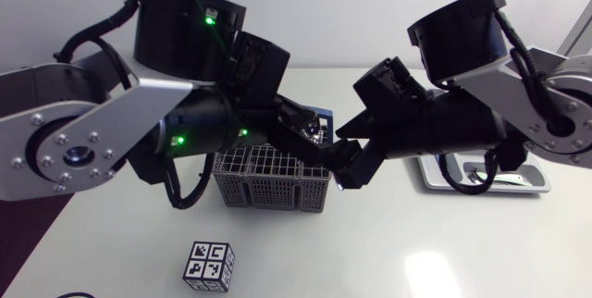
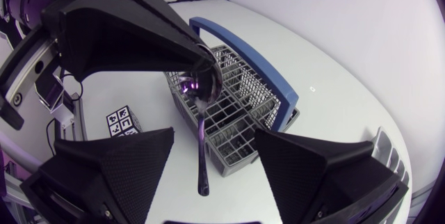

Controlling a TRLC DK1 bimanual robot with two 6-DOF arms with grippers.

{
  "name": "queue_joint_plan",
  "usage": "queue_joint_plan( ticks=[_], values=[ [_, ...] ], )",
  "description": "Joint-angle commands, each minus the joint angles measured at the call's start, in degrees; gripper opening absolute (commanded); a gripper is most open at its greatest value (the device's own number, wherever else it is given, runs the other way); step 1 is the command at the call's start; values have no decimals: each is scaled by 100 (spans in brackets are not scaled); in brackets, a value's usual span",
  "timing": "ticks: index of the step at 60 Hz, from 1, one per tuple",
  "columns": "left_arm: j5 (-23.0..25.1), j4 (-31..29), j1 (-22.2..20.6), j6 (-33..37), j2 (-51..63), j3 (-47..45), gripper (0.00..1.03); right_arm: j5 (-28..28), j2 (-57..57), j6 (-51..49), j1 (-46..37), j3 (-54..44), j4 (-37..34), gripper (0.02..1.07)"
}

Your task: Transfer all utensils from the basket to the drawer tray.

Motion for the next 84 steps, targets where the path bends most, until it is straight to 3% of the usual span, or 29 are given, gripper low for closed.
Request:
queue_joint_plan(
  ticks=[1, 27, 33, 48, 59, 64, 70, 84],
  values=[
    [103, -38, 55, -200, 87, 215, 3, -17, 150, 99, 48, 137, 114, 70],
    [305, -108, 125, -262, 113, 250, 3, -131, 150, 28, 101, 102, 211, 15],
    [314, -108, 134, -270, 113, 259, 4, -184, 141, -16, 127, 76, 211, 8],
    [340, -108, 143, -270, 61, 268, 6, -272, 132, -33, 162, -21, 175, 8],
    [375, -126, 195, -297, -36, 409, 50, -351, 123, -68, 162, -100, 79, 8],
    [375, -143, 283, -297, -115, 505, 62, -430, 97, -103, 136, -170, 8, 8],
    [375, -134, 415, -305, -265, 540, 67, -465, 53, -235, 74, -302, -44, 8],
    [367, -363, 846, -174, -476, 540, 68, -1019, -202, -974, -857, -434, -633, 8]
  ],
)
